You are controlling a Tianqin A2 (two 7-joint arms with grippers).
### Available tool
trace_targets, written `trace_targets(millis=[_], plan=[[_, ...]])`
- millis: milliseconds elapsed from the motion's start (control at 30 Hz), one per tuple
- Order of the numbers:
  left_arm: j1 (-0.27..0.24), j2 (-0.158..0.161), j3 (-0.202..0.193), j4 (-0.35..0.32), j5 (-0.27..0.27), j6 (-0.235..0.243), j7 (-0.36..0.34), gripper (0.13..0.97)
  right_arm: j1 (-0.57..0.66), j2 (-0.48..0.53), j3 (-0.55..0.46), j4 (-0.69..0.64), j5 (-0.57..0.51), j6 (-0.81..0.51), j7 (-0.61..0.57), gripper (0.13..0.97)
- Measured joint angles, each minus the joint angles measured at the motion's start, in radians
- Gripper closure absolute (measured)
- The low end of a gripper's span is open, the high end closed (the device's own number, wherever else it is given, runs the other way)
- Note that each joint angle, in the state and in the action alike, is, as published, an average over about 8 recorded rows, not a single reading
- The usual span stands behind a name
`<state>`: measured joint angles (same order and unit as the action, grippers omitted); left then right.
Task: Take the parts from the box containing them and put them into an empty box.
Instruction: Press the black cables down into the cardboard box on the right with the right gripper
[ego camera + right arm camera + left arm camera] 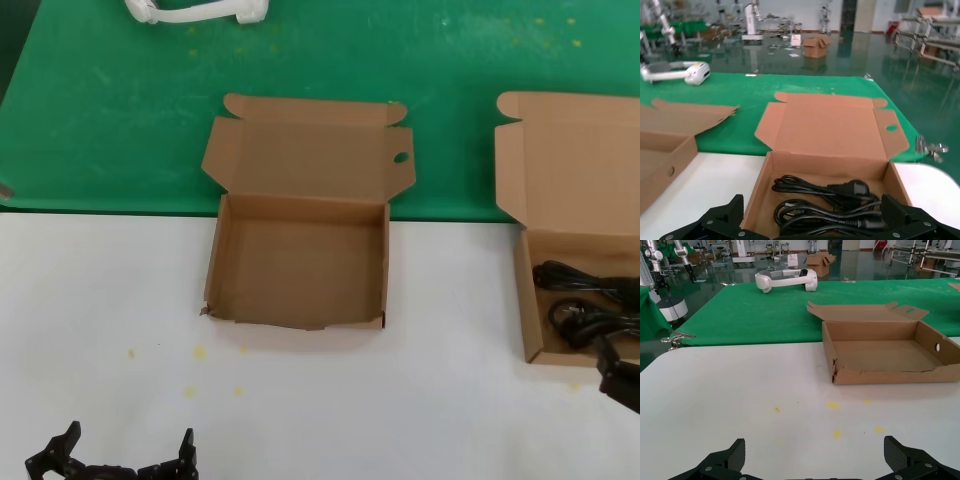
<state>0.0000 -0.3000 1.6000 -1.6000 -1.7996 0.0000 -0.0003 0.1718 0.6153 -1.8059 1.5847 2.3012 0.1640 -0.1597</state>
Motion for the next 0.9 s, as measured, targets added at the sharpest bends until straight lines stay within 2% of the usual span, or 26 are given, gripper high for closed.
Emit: trace_targets(millis=[200, 467, 900], plan=[[0.000, 0.000, 0.000, 0.000, 0.000, 0.000, 0.000, 0.132, 0.001, -0.105, 0.110, -0.084, -0.023, -0.146, 0.070, 0.129], [0.000, 0.000, 0.000, 0.000, 0.000, 0.000, 0.000, 0.132, 0.020, -0.243, 0.247, -0.173, -0.047, -0.347, 0.085, 0.129], [0.000, 0.000, 0.000, 0.000, 0.000, 0.000, 0.000, 0.132, 0.030, -0.277, 0.276, -0.195, -0.068, -0.382, 0.086, 0.129]])
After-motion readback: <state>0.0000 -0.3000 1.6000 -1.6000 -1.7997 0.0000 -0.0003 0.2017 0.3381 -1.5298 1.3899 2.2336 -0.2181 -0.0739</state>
